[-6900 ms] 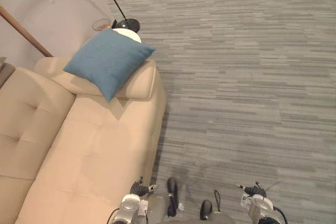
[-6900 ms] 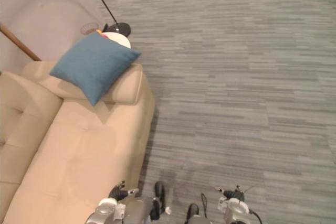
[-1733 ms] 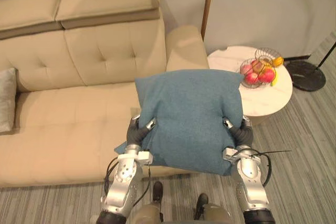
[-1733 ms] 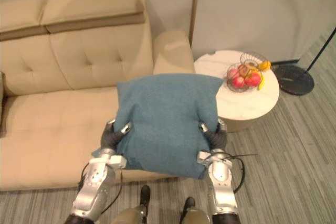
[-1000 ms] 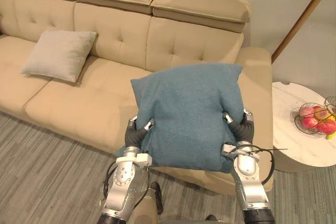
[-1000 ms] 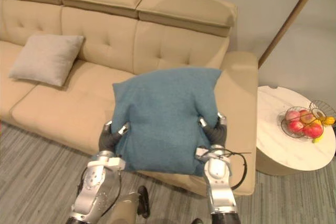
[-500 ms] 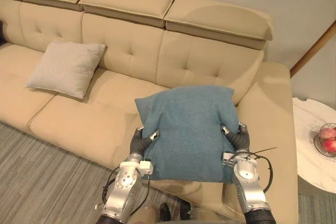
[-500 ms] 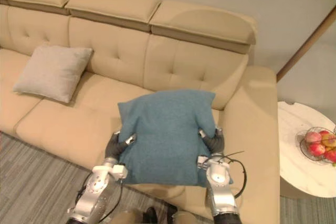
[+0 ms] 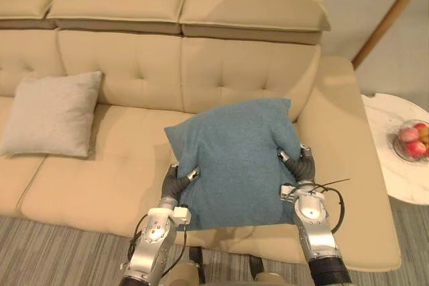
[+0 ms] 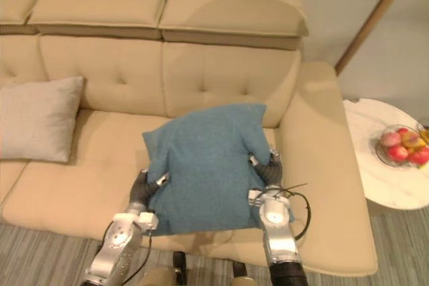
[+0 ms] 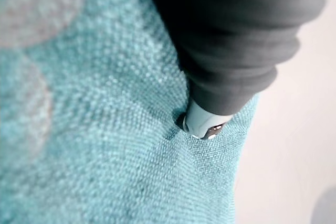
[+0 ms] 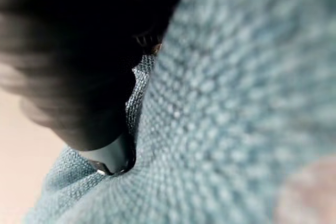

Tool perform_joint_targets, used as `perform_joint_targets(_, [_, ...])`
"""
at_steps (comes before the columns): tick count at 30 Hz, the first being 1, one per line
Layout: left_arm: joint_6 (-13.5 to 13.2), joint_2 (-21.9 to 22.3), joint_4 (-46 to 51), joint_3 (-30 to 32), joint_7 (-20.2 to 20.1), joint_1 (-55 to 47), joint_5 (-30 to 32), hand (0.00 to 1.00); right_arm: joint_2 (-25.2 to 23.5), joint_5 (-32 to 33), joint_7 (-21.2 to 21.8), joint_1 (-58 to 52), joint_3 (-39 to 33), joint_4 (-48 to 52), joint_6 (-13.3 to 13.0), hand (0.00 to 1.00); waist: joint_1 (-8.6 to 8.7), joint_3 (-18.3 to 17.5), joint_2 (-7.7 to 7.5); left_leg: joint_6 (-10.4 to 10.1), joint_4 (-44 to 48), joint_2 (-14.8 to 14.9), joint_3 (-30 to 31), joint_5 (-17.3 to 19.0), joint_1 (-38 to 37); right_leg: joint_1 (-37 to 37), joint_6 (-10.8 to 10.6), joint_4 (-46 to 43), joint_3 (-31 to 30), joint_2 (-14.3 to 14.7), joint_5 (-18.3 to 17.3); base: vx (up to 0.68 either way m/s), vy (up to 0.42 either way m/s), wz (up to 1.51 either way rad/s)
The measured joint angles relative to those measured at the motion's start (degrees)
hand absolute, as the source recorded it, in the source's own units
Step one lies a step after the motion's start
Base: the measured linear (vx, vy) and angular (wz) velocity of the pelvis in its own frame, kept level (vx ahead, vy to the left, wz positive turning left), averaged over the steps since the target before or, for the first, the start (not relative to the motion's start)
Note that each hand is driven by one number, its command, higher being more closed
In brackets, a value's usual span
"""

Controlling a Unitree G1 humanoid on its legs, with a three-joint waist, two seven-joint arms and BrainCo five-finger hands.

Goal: Pick up cushions and gather them together orderly.

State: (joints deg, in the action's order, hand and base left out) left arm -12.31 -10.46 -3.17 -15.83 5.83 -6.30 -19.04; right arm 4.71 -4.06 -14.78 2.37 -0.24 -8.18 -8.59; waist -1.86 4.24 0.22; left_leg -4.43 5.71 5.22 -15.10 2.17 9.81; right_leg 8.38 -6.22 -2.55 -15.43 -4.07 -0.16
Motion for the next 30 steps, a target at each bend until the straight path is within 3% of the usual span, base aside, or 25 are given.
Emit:
perform_joint_targets(7, [0.0, 0.0, 0.4, 0.5, 0.3, -0.2, 1.4, 1.00, 0.0, -0.6, -0.1, -0.7, 0.6, -0.1, 0.1, 1.00, 0.99, 0.2, -0.19, 0.1, -1.6, 0.5, -5.0, 0.1, -0.1, 3.8, -0.3, 1.4, -5.6, 1.0, 3.1, -0.08, -0.010, -0.54])
perform_joint_targets(15, [0.0, 0.2, 0.4, 1.4, 2.0, 0.5, 5.2, 1.00, 0.4, -2.6, -0.5, -0.3, 1.5, -1.8, 0.1, 1.00, 0.97, 0.7, -1.03, -0.7, -2.6, 1.5, -6.3, -1.4, 1.9, 7.0, 0.1, 3.2, -5.7, 1.9, 3.8, -0.13, -0.085, -0.19])
perform_joint_targets(19, [0.1, 0.9, 0.4, 1.8, 4.9, 5.9, 5.9, 1.00, 0.1, -2.8, -2.7, 2.1, 1.7, -1.8, 0.5, 1.00, -1.34, 2.4, -2.44, -0.9, 1.4, 3.8, -6.0, -2.1, 9.5, 12.7, -0.4, 3.3, -3.2, 2.9, 6.4, -0.10, -0.128, 0.06])
perform_joint_targets(21, [0.2, 2.2, 0.4, 2.8, 6.9, 9.8, 6.7, 1.00, -0.3, -2.9, -4.3, 4.5, 1.7, -1.5, 1.5, 1.00, -2.26, 2.7, -2.40, -1.0, 6.5, 5.7, -4.6, -1.2, 15.0, 14.9, -0.1, 4.0, -1.1, 3.5, 7.8, -0.09, -0.089, 0.21])
perform_joint_targets(23, [0.2, 3.1, 0.5, 3.4, 9.7, 15.4, 7.3, 1.00, -0.2, -4.9, -6.9, 8.0, 1.8, -0.1, 2.2, 1.00, -4.29, 2.9, -2.28, -1.0, 11.2, 7.5, -2.9, 0.2, 20.8, 17.7, 0.6, 4.1, 0.6, 4.4, 9.2, -0.10, -0.065, 0.20])
perform_joint_targets(28, [-0.1, 1.9, -0.6, 4.8, 16.5, 32.2, 7.7, 1.00, 0.7, -7.3, -12.9, 23.0, -0.3, -0.4, 2.8, 1.00, -5.23, 4.5, -2.14, 0.2, 12.7, 7.4, 1.8, -1.2, 29.8, 23.3, 0.9, 4.5, 5.0, 4.3, 11.0, -0.10, -0.024, 0.38])
perform_joint_targets(30, [-1.2, 0.1, -5.8, 5.5, 19.7, 44.3, 7.8, 1.00, 2.7, -7.8, -15.7, 35.2, -1.9, -6.6, 2.8, 1.00, -5.84, 6.0, -2.17, 0.1, 8.5, 5.6, 2.6, -5.1, 31.5, 25.8, 1.1, 5.1, 6.3, 3.2, 12.1, -0.05, -0.001, 0.43])
